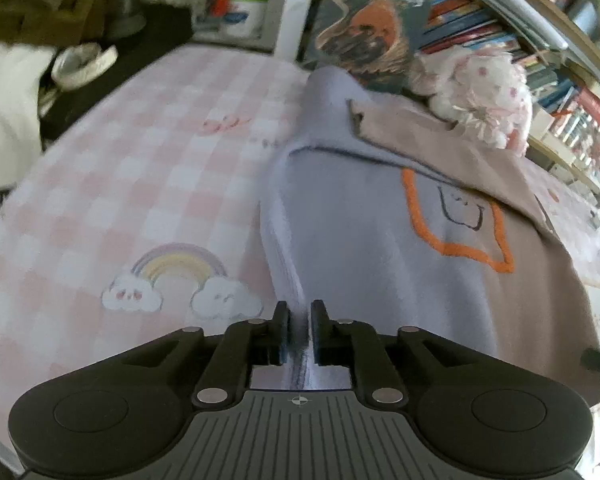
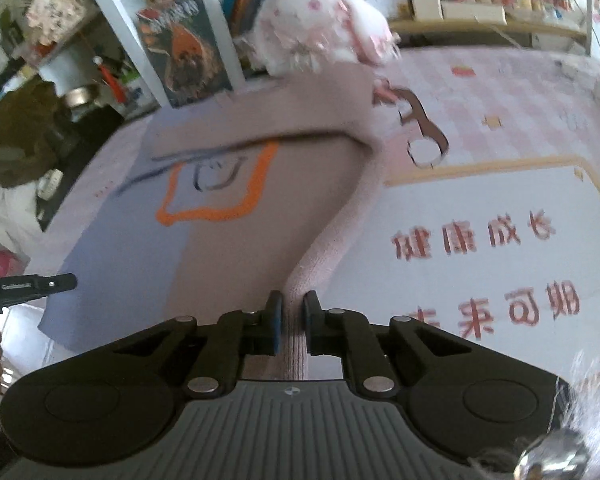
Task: Fold clothes
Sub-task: 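Fold the beige side inward with the right tool while the left tool holds the lavender fold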
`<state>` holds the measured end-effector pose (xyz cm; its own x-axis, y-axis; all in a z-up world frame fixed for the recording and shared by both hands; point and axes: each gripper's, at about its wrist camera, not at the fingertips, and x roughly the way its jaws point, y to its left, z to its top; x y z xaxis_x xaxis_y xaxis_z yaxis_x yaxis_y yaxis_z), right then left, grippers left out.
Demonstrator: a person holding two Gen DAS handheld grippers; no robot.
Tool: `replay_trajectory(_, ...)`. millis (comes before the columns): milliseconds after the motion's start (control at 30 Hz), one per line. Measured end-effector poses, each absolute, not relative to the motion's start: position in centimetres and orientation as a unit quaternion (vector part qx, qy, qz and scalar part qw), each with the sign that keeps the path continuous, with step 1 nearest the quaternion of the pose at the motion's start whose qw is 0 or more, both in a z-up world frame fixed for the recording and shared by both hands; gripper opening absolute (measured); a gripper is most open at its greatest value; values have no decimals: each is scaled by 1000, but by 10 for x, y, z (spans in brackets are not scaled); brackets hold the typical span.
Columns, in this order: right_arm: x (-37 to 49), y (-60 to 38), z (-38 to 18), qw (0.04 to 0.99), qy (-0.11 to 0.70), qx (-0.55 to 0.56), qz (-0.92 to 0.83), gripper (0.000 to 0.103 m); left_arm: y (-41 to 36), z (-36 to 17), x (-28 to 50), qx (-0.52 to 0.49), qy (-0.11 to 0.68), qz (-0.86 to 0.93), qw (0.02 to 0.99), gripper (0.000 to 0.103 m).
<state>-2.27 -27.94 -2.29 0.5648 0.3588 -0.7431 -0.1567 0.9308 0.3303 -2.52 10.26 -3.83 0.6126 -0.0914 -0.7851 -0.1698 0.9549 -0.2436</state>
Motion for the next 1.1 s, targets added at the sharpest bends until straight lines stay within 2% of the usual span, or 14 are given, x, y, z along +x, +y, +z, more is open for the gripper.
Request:
replay_trajectory(100,-22,-282,-31,868,462,125,133,18,112,-43,-27,-186,448,12,874,30)
replay_trajectory(233,-19,-289,-42,857,476,151,124,22,113,-46,-29,-198,443,9,874,31)
replay_trajectory(333,-19,-291,-46,857,475,161,118,19,107,-46,-27,-176,439,10,881,25)
replay_trajectory(367,-19,-290,-46,857,476,158,117,11,106,-46,-27,-168,439,11,882,13)
replay_trajectory(400,-19,-290,-46,858,476,156,116,10,104,-46,-26,-159,440,13,884,8)
replay_trajectory(1100,-81,-339,-32,870,462,142,94,8,59,-42,-76,-147,448,-29,881,5)
